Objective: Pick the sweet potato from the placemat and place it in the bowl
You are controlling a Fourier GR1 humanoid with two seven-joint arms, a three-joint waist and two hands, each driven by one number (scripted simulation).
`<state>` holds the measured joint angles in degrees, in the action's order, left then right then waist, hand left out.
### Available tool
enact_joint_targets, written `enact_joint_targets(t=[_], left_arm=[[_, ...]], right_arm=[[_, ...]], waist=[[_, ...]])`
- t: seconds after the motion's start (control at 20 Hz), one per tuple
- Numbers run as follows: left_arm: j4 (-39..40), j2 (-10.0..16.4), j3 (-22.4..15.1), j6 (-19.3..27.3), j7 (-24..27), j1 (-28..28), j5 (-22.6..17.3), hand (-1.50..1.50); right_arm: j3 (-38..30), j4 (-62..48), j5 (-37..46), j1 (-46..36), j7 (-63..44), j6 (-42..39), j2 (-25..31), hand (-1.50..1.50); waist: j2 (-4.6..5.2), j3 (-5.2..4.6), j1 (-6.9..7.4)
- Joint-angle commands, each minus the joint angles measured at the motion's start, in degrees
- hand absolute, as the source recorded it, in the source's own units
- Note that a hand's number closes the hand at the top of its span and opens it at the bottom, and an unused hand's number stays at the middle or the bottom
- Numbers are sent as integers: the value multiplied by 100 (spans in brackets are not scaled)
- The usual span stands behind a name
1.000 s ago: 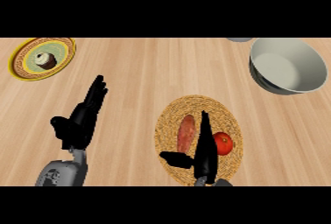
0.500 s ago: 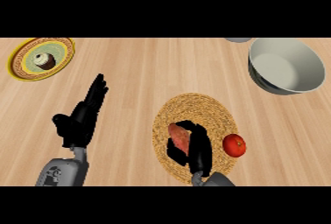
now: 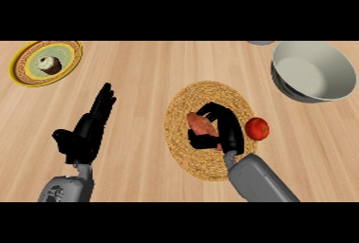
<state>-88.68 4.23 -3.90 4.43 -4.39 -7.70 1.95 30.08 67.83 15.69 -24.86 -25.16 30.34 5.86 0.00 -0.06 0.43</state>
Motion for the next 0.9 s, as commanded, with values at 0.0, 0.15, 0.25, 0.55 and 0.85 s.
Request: enact_joint_targets(t=[0.0,0.15,0.25,0.55,0.85], left_arm=[[-301,79,-7,-41,-470,-151,-9,0],[-80,133,176,-120,-144,4,-118,0],[-107,0,7,-45,27,176,9,0],[-481,82,82,-97,-263,253,-98,0],[-239,119,136,-133,-20,250,-35,0]], right_arm=[[-681,151,-614,-525,533,-990,575,150],[-677,186,-336,-226,1466,-473,371,150],[-768,582,-276,-581,1138,-401,231,150],[-585,1537,925,-687,663,146,665,150],[-710,2405,2076,-1616,-1477,-510,853,150]], waist=[[2,11,-5],[3,9,-17],[-10,6,-27],[-49,1,-74],[-46,-3,-80]])
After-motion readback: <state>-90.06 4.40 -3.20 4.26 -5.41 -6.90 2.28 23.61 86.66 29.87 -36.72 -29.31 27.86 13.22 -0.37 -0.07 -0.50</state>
